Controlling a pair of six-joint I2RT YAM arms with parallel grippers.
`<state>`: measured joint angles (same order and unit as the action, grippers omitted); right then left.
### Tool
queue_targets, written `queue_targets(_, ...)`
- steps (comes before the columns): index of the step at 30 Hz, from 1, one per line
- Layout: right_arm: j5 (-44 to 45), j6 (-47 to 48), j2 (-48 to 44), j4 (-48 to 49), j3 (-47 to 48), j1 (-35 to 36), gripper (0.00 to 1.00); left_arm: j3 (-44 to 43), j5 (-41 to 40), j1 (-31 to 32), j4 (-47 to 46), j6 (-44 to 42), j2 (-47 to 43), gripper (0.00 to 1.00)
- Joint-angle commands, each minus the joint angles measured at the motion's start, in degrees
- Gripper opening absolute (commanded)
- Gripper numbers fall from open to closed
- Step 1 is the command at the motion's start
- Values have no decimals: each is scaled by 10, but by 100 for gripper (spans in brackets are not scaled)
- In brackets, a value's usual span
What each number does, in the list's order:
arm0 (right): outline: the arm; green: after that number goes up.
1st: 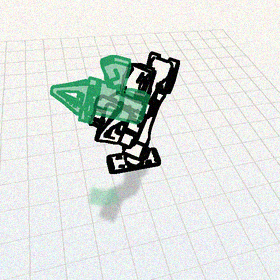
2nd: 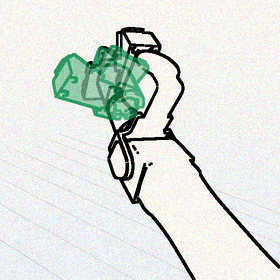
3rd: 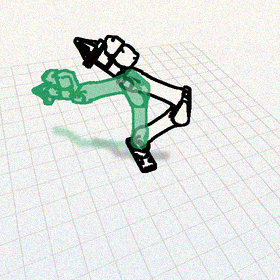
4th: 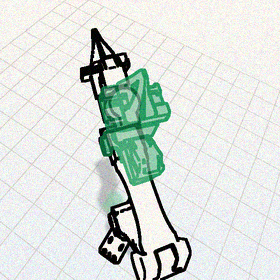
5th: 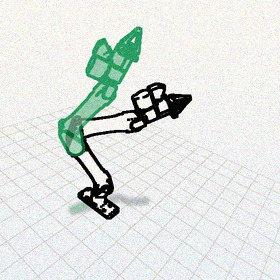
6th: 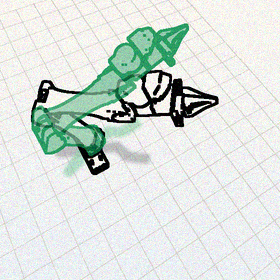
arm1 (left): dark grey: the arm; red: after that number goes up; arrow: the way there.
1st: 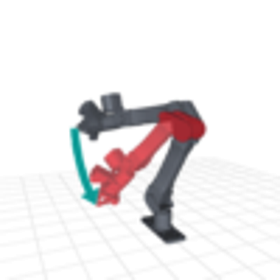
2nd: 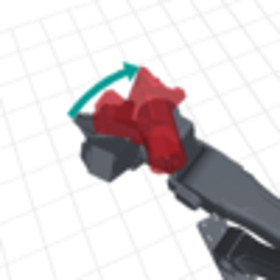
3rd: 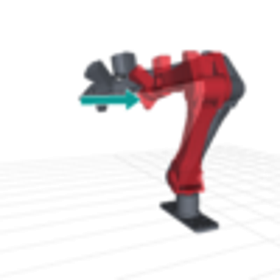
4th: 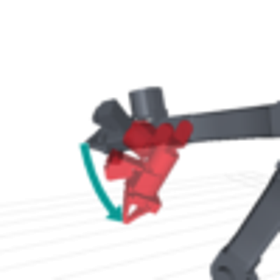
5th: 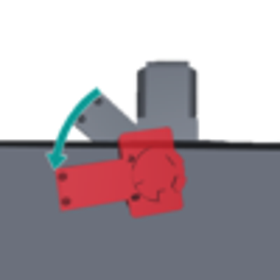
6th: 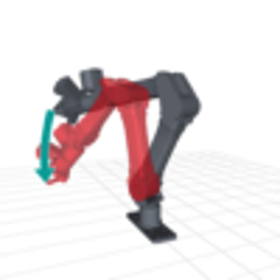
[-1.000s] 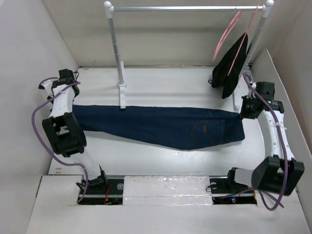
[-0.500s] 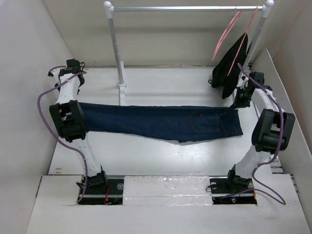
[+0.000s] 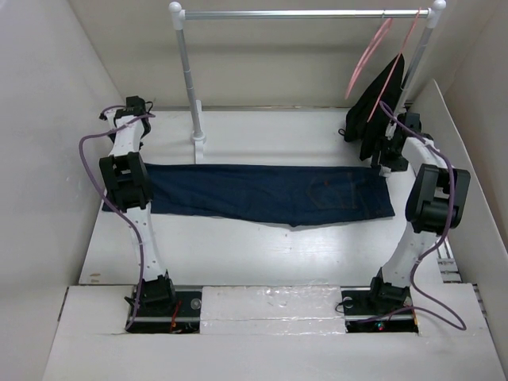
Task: Place the trousers on the hanger
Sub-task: Fold the trousers at the center of the board.
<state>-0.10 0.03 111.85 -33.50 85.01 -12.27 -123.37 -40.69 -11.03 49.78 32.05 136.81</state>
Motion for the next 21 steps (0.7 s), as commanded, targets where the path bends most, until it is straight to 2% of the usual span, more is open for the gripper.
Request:
queue_targets(1,17,1,-58,40,-13,7,73,-44,-12,-7,8,-3,-33,0)
queue_targets(2,18,1,-71,43,-25,12,75,-42,-11,-7,8,-2,-48,0)
queue_targets(3,17,1,-97,45,-34,12,85,-35,-15,-7,8,3,-58,0)
queue_targets(6,5,1,-158,58,-93,12,94,20,-30,-1,-4,5,-124,0)
queue_targets(11,-18,-28,-279,92,-197,51,94,194,-34,4,-48,3,-298,0)
queue_targets(14,-47,-31,-346,106,-247,77,94,249,-38,10,-36,14,-371,0)
queue_targets(17,-78,-28,-387,110,-281,94,94,262,-52,21,12,39,-416,0)
queue_targets(21,-135,-21,-392,113,-304,101,94,270,-74,51,94,70,-458,0)
